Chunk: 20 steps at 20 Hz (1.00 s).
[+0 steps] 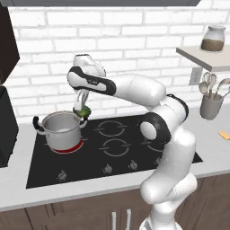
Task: Put the lime and broccoli in the pot. Retrieve the spatula and lightly stir the vegetables in the pot.
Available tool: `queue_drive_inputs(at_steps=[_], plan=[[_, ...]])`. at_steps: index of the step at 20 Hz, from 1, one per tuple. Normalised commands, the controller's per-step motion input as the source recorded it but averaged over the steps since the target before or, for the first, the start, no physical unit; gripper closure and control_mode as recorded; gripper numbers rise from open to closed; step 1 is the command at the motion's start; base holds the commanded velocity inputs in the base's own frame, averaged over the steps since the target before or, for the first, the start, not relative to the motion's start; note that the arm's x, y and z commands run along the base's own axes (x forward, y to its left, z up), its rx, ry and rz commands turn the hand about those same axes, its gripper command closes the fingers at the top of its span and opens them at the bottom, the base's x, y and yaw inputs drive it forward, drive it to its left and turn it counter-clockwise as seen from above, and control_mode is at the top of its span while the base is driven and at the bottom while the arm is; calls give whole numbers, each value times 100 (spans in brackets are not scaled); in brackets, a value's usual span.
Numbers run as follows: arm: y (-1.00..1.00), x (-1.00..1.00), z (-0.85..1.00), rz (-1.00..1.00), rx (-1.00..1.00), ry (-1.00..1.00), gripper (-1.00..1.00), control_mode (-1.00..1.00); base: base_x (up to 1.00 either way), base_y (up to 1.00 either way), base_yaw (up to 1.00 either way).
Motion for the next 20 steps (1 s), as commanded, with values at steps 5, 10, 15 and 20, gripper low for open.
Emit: queue_drive_inputs(at_steps=[5,10,15,20], plan=[[87,88,-53,3,0,0,100,-100,0,0,0],[63,82,-59,0,0,-1,100,-100,0,0,0],[41,41,-48,0,0,0,100,-100,0,0,0],[5,2,-47,-2,0,0,-100,-100,0,0,0]])
